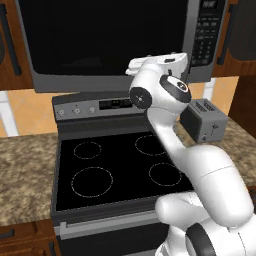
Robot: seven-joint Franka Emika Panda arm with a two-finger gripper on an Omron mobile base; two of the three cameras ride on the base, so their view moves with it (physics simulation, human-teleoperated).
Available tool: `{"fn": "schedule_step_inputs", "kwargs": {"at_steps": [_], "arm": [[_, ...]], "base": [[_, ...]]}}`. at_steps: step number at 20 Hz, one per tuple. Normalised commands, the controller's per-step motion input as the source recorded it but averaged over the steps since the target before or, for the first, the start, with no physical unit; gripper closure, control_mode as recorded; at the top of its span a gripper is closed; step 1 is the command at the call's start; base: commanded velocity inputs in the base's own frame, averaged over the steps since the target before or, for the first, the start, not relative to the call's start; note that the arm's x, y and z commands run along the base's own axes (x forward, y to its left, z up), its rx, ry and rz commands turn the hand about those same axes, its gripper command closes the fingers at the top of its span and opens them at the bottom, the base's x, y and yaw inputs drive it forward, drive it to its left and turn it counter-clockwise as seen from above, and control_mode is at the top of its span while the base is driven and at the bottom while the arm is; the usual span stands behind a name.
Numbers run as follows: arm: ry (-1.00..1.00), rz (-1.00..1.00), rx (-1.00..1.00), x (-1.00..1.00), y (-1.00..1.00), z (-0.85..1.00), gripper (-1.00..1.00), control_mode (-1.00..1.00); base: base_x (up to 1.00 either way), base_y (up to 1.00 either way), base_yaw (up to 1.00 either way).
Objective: Pick the lime from the sink and place it in the bowl. Then pick the bowl and place it in the microwave. Then close the microwave door and press the start button.
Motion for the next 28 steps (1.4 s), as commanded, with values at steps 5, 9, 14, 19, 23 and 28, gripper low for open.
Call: {"fn": "schedule_step_inputs", "kwargs": {"at_steps": [5, 9, 14, 19, 23, 28], "arm": [[0.09, 0.23, 0.06, 0.99, 0.0, 0.0, -1.0, -1.0], [0.04, 0.18, 0.01, 0.69, 0.0, -0.03, -1.0, -1.0], [0.04, 0.12, 0.0, 0.44, 0.0, -0.16, -1.0, -1.0], [0.0, 0.0, 0.0, -0.79, -0.04, 0.14, -1.0, -1.0], [0.0, 0.0, 0.05, -1.0, -0.09, 0.18, -1.0, -1.0], [0.0, 0.0, 0.14, -1.0, -0.38, 0.0, -1.0, -1.0]], "base": [[0.0, 0.0, 0.0], [0.0, 0.0, 0.0], [0.0, 0.0, 0.0], [0.0, 0.0, 0.0], [0.0, 0.0, 0.0], [0.0, 0.0, 0.0]]}}
